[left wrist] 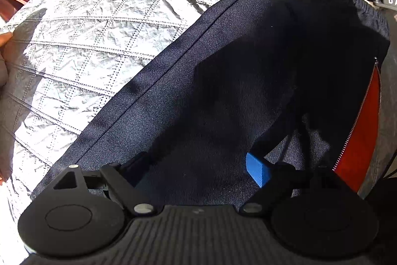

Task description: Fold clothes

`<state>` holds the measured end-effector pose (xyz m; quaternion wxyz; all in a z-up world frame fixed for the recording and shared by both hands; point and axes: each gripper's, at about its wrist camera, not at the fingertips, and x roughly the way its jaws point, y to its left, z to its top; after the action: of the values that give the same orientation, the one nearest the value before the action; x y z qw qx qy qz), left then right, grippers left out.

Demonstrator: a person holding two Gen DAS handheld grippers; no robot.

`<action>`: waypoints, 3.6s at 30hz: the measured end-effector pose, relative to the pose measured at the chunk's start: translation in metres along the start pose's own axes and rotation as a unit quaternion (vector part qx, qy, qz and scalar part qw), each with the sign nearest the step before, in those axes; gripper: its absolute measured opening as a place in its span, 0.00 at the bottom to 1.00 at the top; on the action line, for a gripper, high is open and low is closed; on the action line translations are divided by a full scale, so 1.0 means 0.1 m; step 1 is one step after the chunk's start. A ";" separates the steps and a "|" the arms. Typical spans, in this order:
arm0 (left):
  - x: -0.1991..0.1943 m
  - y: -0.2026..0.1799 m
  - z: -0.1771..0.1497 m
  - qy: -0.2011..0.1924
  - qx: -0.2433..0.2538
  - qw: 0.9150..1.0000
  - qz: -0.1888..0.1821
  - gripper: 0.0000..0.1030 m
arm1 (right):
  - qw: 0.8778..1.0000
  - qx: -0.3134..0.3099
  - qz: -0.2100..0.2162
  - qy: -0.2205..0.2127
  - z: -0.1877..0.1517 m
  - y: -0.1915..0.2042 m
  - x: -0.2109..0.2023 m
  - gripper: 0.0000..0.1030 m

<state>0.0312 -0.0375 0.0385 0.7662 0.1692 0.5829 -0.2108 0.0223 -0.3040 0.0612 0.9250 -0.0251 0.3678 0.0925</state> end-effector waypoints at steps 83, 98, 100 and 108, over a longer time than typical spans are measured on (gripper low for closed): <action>-0.74 1.85 -0.05 -0.132 -0.304 0.939 0.094 0.81 | 0.935 -0.281 0.217 0.009 0.05 2.67 0.10 0.02; -0.74 1.86 -0.05 -0.133 -0.309 0.937 0.098 0.82 | 0.926 -0.317 0.203 0.004 -0.18 2.80 0.14 0.47; -0.74 1.84 -0.05 -0.134 -0.308 0.937 0.096 0.82 | 0.917 -0.351 0.190 0.010 -0.23 2.88 0.23 0.48; -0.72 1.82 -0.04 -0.132 -0.303 0.939 0.095 0.82 | 0.906 -0.389 0.166 0.010 -0.30 3.07 0.42 0.05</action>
<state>0.1062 0.1291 0.1095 0.8677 -0.0455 0.4942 0.0292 -0.0264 0.0001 0.0167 0.8094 -0.3221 0.3105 0.3805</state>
